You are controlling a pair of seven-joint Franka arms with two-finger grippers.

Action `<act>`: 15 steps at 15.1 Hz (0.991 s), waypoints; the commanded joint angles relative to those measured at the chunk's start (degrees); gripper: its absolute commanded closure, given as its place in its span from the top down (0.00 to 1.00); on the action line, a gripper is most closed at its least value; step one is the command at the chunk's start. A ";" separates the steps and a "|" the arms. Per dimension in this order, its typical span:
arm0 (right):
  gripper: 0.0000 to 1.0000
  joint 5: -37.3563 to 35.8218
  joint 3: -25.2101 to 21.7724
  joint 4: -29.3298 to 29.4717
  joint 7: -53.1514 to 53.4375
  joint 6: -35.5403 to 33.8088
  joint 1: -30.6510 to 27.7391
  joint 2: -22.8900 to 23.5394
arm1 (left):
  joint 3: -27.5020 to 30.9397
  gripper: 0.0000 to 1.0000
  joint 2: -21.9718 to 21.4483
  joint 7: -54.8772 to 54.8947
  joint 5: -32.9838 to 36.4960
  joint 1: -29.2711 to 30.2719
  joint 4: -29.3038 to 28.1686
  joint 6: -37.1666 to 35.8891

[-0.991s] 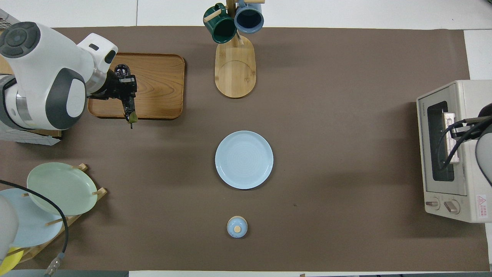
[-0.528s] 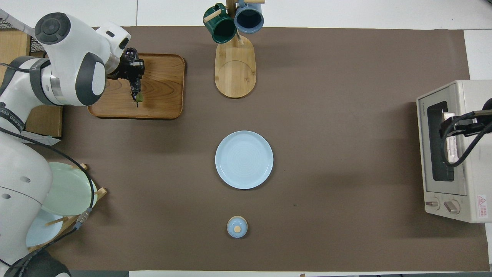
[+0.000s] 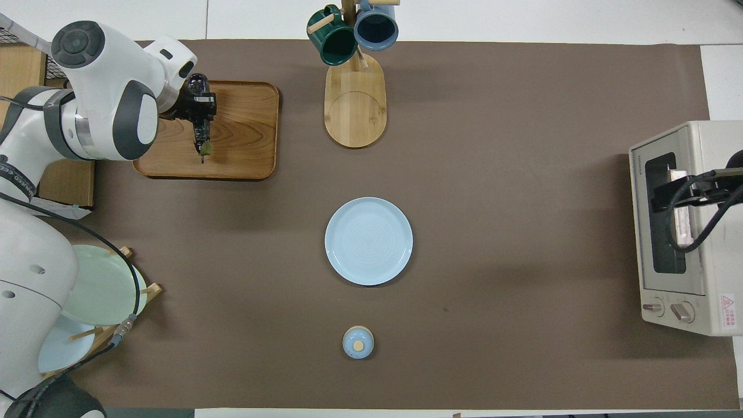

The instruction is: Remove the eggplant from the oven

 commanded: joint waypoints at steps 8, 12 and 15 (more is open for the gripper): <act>1.00 0.52 -0.38 2.79 -0.17 -0.03 -0.82 2.25 | -0.17 1.00 -16.62 -0.30 -0.06 1.93 -1.20 -14.64; 1.00 1.57 -0.56 2.88 -0.17 0.23 -0.82 2.16 | -0.17 1.00 -26.38 -0.21 -0.06 2.02 -1.37 -26.59; 1.00 1.40 -0.38 3.50 -0.26 0.23 -0.56 2.07 | -0.17 1.00 -31.48 -0.12 0.02 1.94 -1.81 -35.21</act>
